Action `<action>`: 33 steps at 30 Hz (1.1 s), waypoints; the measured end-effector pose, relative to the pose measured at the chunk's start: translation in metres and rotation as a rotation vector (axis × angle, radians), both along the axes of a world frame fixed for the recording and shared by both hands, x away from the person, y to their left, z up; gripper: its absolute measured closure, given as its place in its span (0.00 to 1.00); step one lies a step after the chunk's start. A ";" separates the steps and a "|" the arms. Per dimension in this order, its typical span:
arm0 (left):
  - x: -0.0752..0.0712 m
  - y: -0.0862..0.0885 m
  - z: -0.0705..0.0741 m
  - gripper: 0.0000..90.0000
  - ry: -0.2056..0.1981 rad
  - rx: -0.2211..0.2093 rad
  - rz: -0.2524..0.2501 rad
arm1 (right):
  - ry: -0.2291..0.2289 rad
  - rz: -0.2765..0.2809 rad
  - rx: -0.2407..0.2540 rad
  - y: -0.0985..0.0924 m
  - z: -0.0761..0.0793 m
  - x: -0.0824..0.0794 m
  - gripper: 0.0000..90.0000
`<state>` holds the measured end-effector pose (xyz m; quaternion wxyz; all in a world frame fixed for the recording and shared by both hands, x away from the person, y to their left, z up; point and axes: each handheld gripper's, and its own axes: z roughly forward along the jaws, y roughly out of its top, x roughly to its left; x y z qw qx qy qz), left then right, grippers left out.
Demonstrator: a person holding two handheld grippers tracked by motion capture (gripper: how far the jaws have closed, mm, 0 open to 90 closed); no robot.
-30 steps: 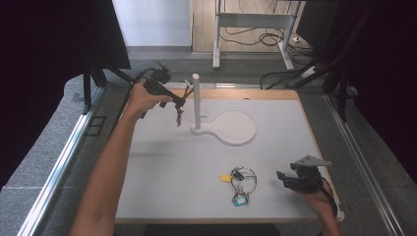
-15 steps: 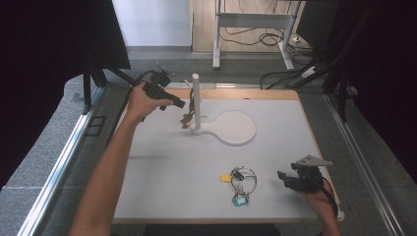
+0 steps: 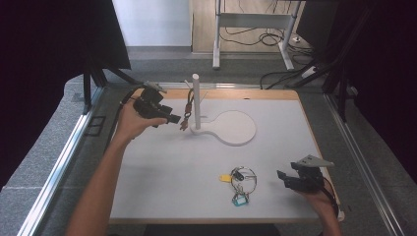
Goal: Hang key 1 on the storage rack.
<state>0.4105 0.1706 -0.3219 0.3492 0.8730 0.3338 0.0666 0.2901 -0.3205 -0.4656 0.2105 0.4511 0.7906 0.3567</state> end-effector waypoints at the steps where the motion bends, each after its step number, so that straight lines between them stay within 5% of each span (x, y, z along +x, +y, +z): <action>1: 0.000 0.000 0.000 0.49 0.000 0.000 0.000 | 0.000 0.000 0.000 0.000 0.000 0.000 0.38; 6: -0.034 -0.007 -0.006 0.48 -0.043 0.004 -0.041 | -0.001 0.011 -0.004 0.003 0.000 0.000 0.38; 11: -0.053 -0.008 -0.013 0.48 -0.035 -0.031 -0.068 | -0.005 0.020 -0.008 0.005 0.002 -0.001 0.38; 20: -0.088 0.004 -0.050 0.48 -0.027 -0.026 -0.036 | -0.007 0.026 -0.007 0.009 0.003 -0.002 0.38; 33: -0.102 0.005 -0.087 0.46 0.009 0.003 -0.042 | -0.063 0.064 0.011 0.013 0.021 -0.003 0.38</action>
